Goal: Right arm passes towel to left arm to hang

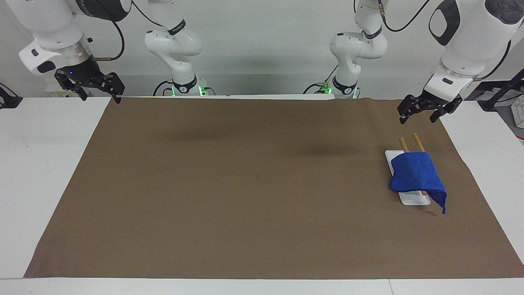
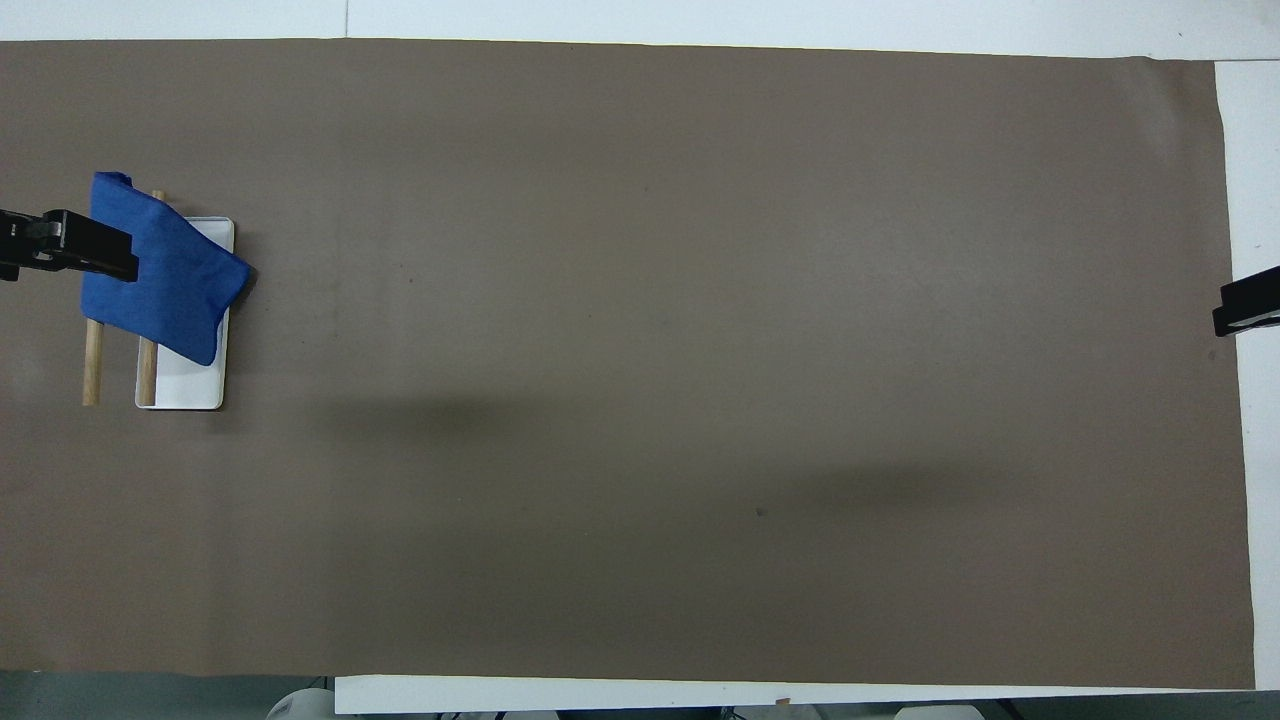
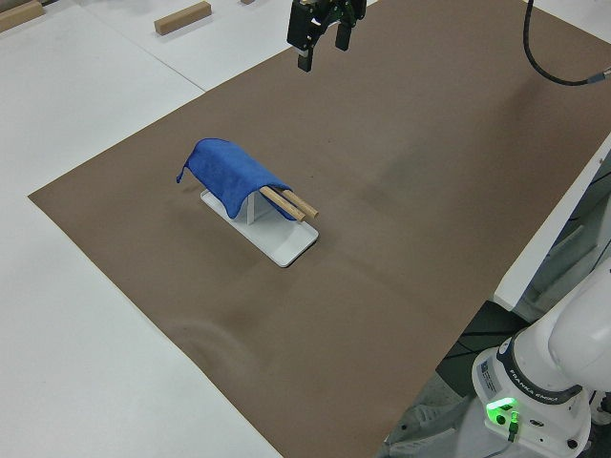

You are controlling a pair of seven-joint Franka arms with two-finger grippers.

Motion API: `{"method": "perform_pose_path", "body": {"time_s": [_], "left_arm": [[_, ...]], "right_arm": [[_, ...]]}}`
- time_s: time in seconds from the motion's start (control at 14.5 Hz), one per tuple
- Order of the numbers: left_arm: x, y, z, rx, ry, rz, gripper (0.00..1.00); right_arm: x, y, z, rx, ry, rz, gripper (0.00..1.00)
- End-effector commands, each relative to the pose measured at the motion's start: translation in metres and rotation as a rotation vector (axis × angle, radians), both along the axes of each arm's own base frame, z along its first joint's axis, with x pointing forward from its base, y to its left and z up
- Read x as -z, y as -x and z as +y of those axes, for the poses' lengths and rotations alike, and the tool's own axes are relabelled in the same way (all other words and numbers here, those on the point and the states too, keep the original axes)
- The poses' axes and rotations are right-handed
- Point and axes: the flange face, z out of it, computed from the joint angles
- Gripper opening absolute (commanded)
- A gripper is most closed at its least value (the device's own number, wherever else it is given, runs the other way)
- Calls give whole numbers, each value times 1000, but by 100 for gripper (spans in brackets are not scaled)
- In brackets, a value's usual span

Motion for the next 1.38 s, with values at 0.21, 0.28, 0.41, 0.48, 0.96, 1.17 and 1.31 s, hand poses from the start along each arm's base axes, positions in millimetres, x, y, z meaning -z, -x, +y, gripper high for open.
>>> {"method": "perform_pose_path", "body": {"time_s": [0.21,0.28,0.41,0.48,0.96,1.17,1.31], "left_arm": [[-2,-7,-1,0,-9,-27,99],[-2,-7,-1,0,-10,-27,99],[-1,-6,-1,0,-9,-24,99],[-1,-6,-2,1,-9,-24,99],[6,-10,0,-3,-12,-12,99],[8,-11,2,-12,-12,-9,99],[9,-11,1,-12,-13,-8,99]], "right_arm": [[0,4,0,-13,-21,-3,100],[0,4,-1,-11,-21,-3,100],[0,4,0,-13,-21,-3,100],[0,4,0,-13,-21,-3,100],[0,4,0,-13,-21,-3,100],[0,4,0,-13,-21,-3,100],[0,4,0,-13,-21,-3,100]]}}
